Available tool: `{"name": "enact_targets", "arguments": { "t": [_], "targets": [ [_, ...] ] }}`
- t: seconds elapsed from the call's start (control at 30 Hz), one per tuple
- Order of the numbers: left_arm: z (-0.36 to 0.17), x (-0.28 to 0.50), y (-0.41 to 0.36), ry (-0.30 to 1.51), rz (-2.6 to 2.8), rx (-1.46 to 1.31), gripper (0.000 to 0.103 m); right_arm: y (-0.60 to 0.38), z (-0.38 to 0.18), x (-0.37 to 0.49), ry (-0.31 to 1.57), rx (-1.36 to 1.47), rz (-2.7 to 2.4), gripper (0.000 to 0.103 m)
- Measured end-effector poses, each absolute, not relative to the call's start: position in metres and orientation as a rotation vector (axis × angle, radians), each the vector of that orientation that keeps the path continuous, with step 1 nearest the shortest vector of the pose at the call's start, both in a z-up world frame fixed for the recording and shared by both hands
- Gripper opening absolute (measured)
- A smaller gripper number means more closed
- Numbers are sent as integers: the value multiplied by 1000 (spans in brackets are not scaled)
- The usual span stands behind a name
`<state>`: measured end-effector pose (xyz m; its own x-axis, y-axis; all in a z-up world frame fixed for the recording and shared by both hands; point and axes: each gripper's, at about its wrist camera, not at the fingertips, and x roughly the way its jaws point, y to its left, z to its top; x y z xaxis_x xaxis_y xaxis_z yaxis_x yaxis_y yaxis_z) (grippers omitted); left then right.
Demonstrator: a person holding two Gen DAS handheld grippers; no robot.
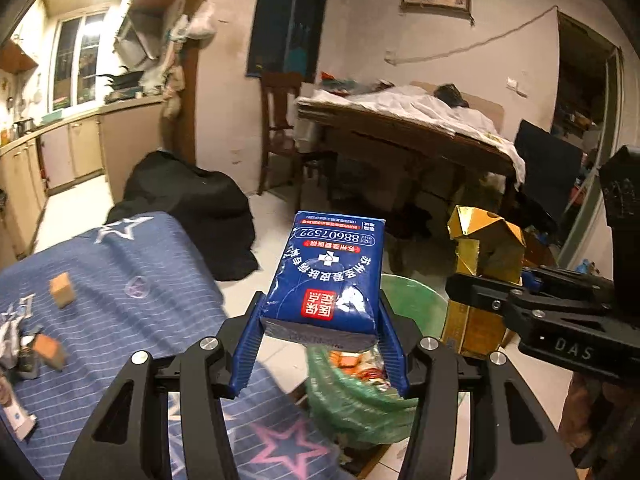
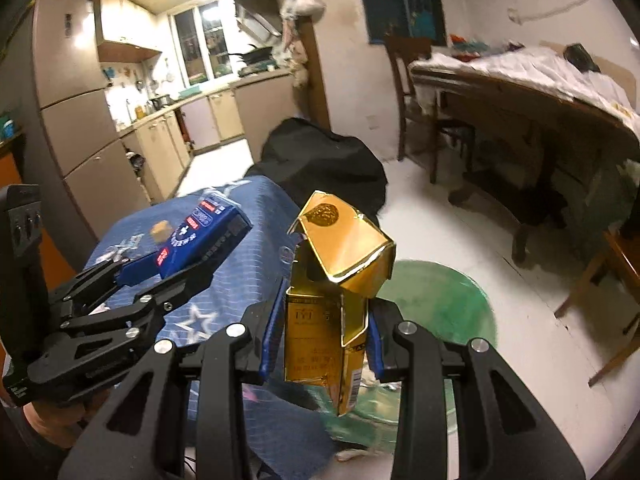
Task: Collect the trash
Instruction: 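Carry the medicine box and gold carton with both tools over the green bin, then open both tools to drop the medicine box and gold carton into the bin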
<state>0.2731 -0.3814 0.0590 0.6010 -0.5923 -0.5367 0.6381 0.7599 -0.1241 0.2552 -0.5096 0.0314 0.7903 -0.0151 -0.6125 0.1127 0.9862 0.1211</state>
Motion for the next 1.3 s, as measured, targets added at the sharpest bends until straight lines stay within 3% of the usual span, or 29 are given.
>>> {"name": "enact_targets", "arguments": {
  "t": [0.47, 0.9, 1.3],
  "targets": [
    [-2, 323, -470, 747, -771, 155, 54, -589, -14, 274, 848, 306, -102, 33],
    [-51, 346, -499, 822, -772, 192, 54, -623, -46, 289, 964, 382, -93, 34],
    [-64, 354, -507, 831, -762, 191, 55, -635, -56, 292, 976, 395, -98, 35]
  ]
}}
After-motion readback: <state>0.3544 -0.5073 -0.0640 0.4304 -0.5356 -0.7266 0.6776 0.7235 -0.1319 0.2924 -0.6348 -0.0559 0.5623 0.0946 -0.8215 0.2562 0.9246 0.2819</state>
